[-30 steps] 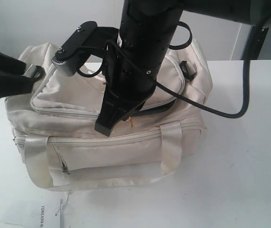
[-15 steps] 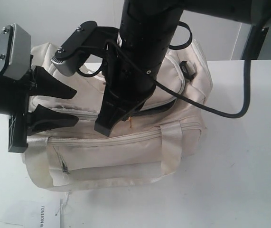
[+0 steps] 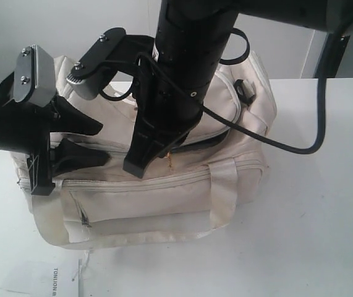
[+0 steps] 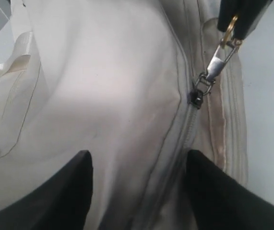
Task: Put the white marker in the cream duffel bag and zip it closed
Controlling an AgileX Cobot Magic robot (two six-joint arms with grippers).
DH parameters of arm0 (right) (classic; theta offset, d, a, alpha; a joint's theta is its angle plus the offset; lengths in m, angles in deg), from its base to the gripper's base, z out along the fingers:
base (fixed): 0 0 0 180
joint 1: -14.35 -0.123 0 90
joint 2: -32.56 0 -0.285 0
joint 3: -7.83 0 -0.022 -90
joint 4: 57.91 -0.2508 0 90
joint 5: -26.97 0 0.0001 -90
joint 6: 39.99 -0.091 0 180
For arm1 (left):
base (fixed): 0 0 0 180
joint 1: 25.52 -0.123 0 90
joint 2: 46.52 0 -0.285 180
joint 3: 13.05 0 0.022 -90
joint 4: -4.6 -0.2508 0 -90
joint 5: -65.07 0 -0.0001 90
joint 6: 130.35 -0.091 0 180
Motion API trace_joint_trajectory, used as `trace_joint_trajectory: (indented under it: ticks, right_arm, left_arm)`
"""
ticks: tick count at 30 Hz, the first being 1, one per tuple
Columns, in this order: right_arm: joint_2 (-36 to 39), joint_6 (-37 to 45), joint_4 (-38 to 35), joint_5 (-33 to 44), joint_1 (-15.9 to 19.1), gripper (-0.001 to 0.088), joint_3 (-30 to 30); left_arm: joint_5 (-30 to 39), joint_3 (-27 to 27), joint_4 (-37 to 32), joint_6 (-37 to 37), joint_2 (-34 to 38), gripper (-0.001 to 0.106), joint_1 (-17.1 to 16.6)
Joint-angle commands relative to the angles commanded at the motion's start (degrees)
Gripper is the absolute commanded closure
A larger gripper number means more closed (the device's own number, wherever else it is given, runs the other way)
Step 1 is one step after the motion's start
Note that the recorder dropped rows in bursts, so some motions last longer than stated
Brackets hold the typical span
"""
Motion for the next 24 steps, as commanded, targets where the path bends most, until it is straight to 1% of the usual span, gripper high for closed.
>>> trace_joint_trajectory:
  ticks: [1, 2, 5, 6, 7, 12, 16, 24]
  right_arm:
    - [0.0, 0.0, 0.0, 0.0, 0.0, 0.0868, 0.0]
    - [0.0, 0.0, 0.0, 0.0, 0.0, 0.0868, 0.0]
    - [0.0, 0.0, 0.0, 0.0, 0.0, 0.0868, 0.0]
    - [0.0, 0.0, 0.1, 0.0, 0.0, 0.0868, 0.0]
    - [0.0, 0.0, 0.1, 0.0, 0.0, 0.0868, 0.0]
    - [0.0, -0.1, 0.2, 0.0, 0.0, 0.0868, 0.0]
    - [0.0, -0.1, 1.4, 0.0, 0.3, 0.0868, 0.0]
    - [-0.1, -0.1, 4.1, 0.0, 0.5, 0.0868, 0.0]
  left_arm:
    - [0.0, 0.0, 0.0, 0.0, 0.0, 0.049, 0.0]
    - [0.0, 0.0, 0.0, 0.0, 0.0, 0.055, 0.0]
    - [0.1, 0.0, 0.0, 0.0, 0.0, 0.086, 0.0]
    - [0.4, 0.0, 0.0, 0.0, 0.0, 0.1, 0.0]
    - [0.6, 0.0, 0.0, 0.0, 0.0, 0.105, 0.0]
    - [0.9, 0.0, 0.0, 0.1, -0.8, 0.105, 0.0]
    - [0.4, 0.0, 0.0, 0.4, -2.1, 0.105, 0.0]
    - [0.4, 0.0, 0.0, 0.4, -2.2, 0.105, 0.0]
